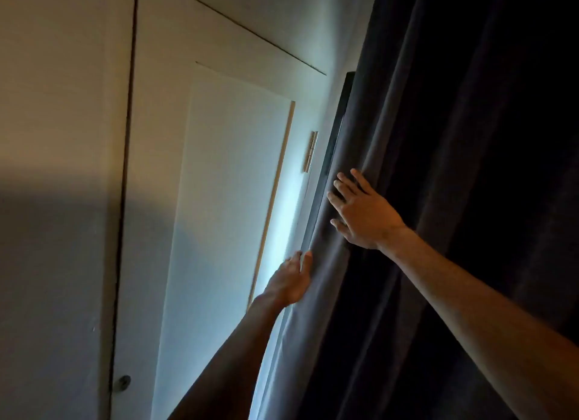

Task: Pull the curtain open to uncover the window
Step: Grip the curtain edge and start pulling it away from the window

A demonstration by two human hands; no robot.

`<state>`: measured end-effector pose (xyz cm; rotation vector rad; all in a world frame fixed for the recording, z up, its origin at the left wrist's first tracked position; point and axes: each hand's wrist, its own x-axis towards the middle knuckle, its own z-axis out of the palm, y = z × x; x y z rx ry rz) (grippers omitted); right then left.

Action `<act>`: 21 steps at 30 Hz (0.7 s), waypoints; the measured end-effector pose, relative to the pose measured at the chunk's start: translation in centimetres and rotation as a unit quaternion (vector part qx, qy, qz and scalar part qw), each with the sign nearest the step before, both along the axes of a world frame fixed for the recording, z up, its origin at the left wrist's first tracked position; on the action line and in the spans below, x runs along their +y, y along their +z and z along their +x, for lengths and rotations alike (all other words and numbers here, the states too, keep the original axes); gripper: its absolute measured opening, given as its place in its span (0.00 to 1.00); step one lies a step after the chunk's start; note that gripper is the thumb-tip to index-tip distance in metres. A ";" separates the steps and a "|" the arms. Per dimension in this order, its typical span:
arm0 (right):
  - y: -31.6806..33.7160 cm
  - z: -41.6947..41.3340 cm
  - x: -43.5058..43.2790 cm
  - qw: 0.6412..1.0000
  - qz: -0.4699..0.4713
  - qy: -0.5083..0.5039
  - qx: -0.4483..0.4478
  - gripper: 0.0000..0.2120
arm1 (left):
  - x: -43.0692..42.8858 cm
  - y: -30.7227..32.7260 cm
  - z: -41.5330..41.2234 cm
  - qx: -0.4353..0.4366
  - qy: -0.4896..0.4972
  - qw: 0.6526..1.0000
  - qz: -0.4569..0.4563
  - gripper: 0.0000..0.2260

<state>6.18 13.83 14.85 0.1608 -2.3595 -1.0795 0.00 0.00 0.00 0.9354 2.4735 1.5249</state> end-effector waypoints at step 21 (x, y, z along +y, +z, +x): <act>0.6 -1.5 1.9 0.998 0.036 -0.052 -0.022 0.24 | 7.7 -2.1 -0.3 -0.275 -0.111 0.928 0.226 0.46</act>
